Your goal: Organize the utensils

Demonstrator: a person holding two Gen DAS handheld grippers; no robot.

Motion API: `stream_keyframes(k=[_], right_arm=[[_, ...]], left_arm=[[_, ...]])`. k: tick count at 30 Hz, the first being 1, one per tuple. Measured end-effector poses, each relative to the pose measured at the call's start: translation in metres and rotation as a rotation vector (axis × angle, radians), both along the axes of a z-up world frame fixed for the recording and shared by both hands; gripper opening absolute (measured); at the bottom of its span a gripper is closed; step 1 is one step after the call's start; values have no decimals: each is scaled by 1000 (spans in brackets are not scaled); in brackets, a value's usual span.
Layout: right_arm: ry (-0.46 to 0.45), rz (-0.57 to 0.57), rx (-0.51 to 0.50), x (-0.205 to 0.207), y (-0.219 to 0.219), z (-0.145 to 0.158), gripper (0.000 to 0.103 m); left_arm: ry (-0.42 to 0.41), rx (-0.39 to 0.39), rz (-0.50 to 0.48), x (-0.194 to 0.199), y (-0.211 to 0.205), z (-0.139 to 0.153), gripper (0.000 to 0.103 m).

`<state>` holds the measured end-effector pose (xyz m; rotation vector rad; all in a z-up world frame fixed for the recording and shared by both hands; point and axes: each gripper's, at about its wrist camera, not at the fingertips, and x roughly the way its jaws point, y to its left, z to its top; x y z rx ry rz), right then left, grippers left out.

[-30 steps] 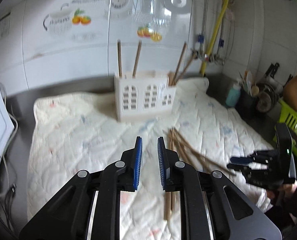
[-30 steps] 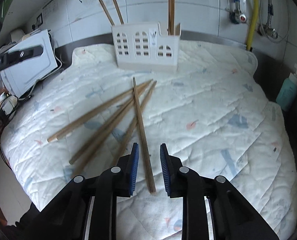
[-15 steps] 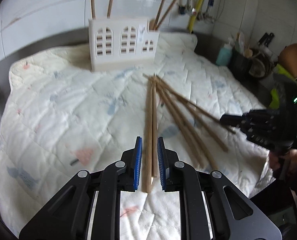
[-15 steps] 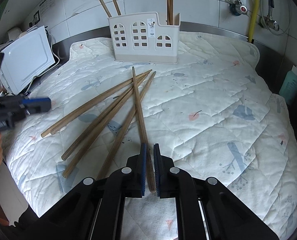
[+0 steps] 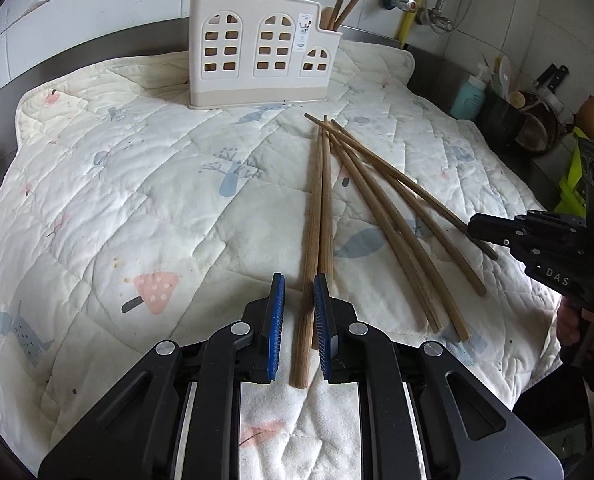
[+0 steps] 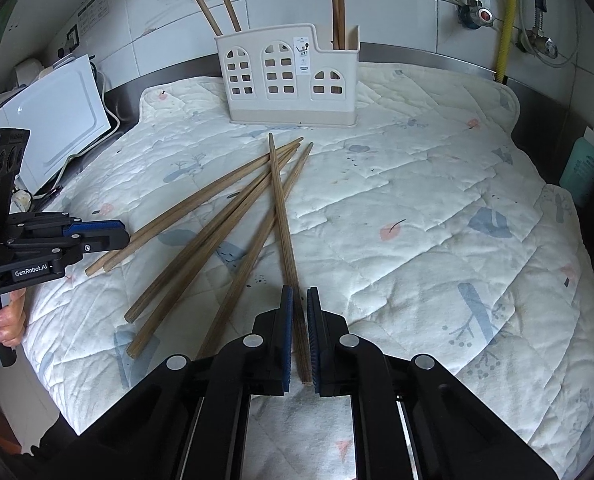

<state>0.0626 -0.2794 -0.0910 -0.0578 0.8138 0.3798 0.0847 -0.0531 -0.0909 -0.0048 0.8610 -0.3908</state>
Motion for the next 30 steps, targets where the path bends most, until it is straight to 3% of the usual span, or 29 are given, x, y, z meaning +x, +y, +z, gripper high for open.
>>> stream_keyframes(k=[10, 16, 21, 27, 30], right_arm=[[-6, 9, -24, -2, 3, -2, 8], [2, 9, -23, -1, 4, -3, 8], [5, 10, -26, 1, 4, -3, 8], [8, 7, -24, 2, 5, -5, 8], [7, 6, -20, 2, 6, -5, 8]], left_arm=[[-38, 48, -22, -7, -15, 1, 15], [-8, 2, 3, 2, -1, -3, 15], [-26, 70, -12, -3, -15, -6, 13], [-1, 30, 15, 4, -7, -6, 12], [-16, 67, 6, -1, -15, -6, 11]])
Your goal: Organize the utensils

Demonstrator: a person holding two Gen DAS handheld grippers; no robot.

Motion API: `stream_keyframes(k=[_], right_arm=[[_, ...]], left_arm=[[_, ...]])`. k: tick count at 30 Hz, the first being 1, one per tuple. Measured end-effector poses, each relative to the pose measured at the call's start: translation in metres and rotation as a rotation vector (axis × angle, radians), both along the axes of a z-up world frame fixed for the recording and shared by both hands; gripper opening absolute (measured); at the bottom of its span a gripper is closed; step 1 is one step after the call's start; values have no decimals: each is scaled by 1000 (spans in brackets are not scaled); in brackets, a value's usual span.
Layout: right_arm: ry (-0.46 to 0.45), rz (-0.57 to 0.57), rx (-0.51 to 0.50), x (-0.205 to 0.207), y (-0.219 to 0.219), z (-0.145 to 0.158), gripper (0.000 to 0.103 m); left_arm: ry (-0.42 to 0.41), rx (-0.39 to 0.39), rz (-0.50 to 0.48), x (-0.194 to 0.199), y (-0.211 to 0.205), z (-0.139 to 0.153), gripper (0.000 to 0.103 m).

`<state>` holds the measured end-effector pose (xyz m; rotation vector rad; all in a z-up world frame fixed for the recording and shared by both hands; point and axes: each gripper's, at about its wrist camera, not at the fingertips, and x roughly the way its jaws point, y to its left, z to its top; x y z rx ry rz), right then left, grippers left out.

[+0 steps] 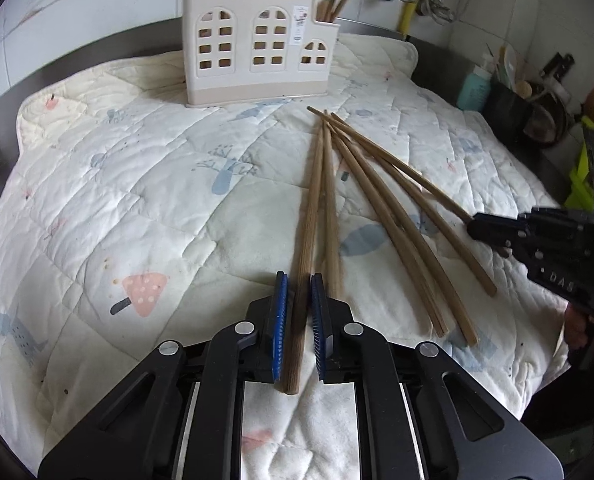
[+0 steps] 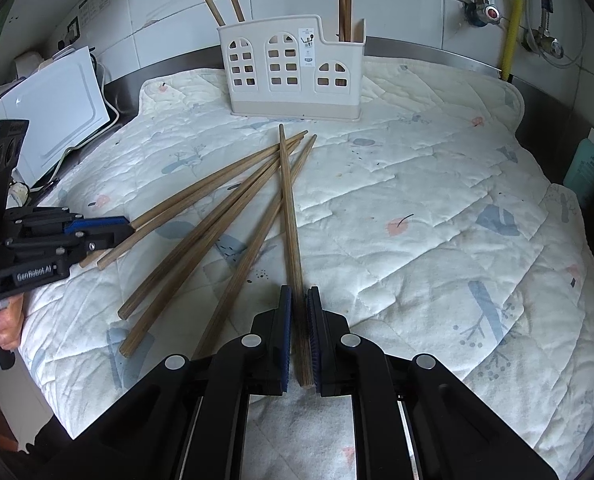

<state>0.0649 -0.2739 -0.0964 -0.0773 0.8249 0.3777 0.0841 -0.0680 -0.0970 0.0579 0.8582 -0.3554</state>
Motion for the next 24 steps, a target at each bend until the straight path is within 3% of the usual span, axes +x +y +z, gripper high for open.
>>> stream_keyframes(k=[2, 9, 12, 24], right_arm=[[-4, -1, -5, 0, 1, 0, 7], [-27, -9, 9, -5, -1, 11, 7], [-53, -16, 23, -9, -5, 26, 7], [-208, -7, 76, 1, -17, 115, 7]], left_arm=[[-12, 25, -6, -2, -4, 0, 11], [8, -21, 2, 1, 3, 1, 7], [21, -85, 3, 2, 9, 5, 6], [-77, -158, 0, 7, 16, 48, 6]])
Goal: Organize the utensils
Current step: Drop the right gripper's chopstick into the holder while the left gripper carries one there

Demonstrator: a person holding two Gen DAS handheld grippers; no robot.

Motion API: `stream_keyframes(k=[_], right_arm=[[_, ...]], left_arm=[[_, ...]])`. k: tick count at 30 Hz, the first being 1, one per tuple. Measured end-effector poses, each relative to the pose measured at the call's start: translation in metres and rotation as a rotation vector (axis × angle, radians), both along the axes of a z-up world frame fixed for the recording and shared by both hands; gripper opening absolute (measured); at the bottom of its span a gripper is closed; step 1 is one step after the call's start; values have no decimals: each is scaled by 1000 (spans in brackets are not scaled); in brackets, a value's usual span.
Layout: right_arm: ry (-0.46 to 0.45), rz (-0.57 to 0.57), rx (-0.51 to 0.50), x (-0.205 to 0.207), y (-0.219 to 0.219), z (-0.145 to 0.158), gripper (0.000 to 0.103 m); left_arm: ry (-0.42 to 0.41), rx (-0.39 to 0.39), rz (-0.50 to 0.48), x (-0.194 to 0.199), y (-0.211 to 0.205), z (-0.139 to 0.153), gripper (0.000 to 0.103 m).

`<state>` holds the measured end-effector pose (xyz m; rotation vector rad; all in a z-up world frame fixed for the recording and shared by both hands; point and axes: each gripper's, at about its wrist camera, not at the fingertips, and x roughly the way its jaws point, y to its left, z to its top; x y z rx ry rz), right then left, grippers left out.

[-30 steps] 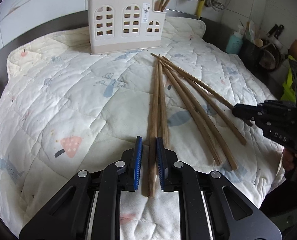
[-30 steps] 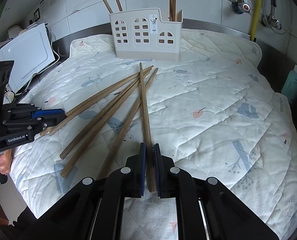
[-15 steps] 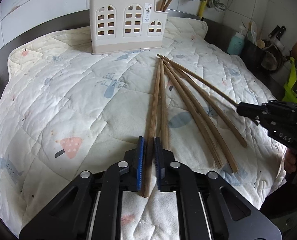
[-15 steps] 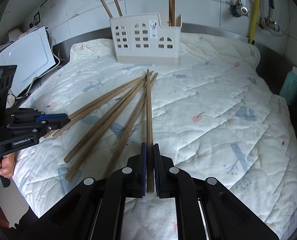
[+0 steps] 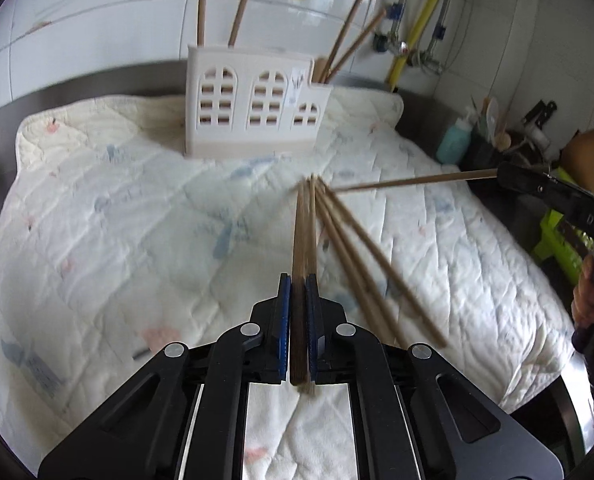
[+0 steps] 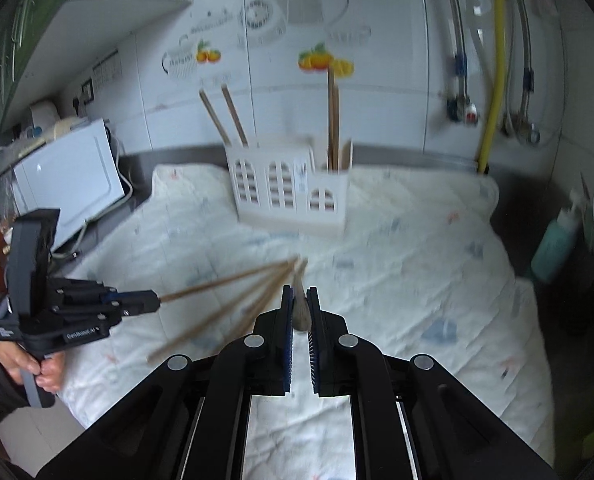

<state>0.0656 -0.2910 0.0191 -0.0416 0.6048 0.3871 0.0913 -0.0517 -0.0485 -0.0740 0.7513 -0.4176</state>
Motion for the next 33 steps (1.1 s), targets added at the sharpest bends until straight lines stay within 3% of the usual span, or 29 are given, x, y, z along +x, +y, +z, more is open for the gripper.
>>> stream_keyframes(k=[9, 19, 26, 33], right_arm=[[-71, 47, 10, 31, 5, 69, 6], [-195, 93, 4, 82, 32, 149, 6], [-264, 70, -13, 128, 58, 169, 6], [-285, -4, -13, 178, 65, 167, 7]], left_arm=[[-84, -6, -22, 18, -3, 48, 5], [-120, 23, -47, 43, -12, 74, 5], [-145, 47, -59, 62, -15, 90, 5], [-180, 42, -64, 75, -17, 108, 5]])
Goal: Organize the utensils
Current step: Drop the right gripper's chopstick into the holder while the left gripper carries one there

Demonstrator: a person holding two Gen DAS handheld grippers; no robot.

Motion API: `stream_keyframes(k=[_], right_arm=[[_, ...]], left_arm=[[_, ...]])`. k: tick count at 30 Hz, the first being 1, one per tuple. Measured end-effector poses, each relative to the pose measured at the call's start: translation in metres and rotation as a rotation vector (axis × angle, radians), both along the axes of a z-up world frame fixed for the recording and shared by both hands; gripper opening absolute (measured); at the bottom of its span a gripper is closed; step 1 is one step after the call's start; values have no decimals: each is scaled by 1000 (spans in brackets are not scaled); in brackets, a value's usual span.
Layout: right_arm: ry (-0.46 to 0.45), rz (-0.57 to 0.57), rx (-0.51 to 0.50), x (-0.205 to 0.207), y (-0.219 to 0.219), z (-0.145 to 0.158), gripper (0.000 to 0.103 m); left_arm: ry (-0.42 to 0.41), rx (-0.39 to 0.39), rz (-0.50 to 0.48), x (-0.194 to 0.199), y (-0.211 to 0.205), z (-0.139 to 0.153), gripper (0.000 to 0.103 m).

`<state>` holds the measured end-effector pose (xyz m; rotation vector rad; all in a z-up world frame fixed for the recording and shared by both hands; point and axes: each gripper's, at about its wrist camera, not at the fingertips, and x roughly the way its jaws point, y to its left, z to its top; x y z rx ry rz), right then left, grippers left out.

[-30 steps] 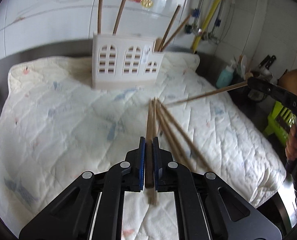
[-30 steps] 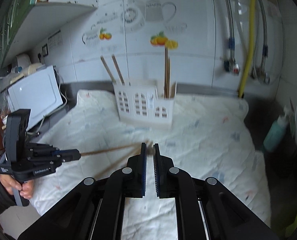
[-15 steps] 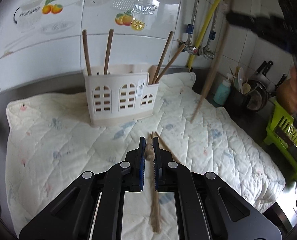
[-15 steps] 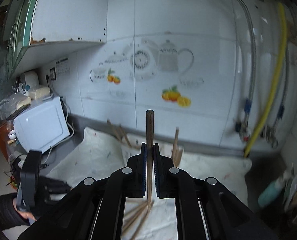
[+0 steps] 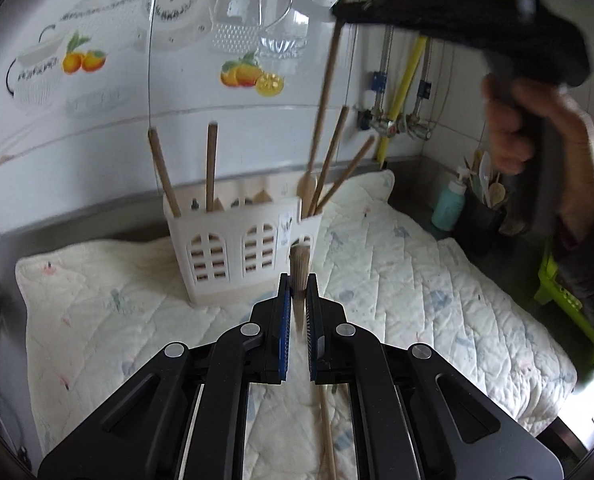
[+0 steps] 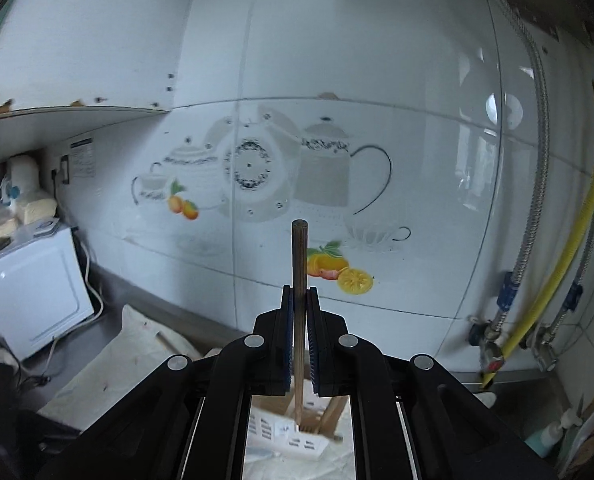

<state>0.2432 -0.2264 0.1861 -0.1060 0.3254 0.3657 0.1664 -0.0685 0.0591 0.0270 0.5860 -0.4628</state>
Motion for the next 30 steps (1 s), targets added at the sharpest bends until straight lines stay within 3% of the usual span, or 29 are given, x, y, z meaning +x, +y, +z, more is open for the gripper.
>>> stream_keyframes(k=[9, 17, 23, 30], right_arm=[[69, -46, -19, 43, 5, -33, 6], [127, -39, -59, 50, 8, -64, 6], [140, -35, -59, 48, 2, -72, 7], [121, -14, -59, 39, 0, -70, 10]], left_arm=[[-86, 7, -9, 10, -10, 38, 5], [-193, -11, 10, 22, -19, 83, 5], [-293, -6, 86, 38, -21, 116, 5], [-336, -14, 171, 68, -23, 129, 5]])
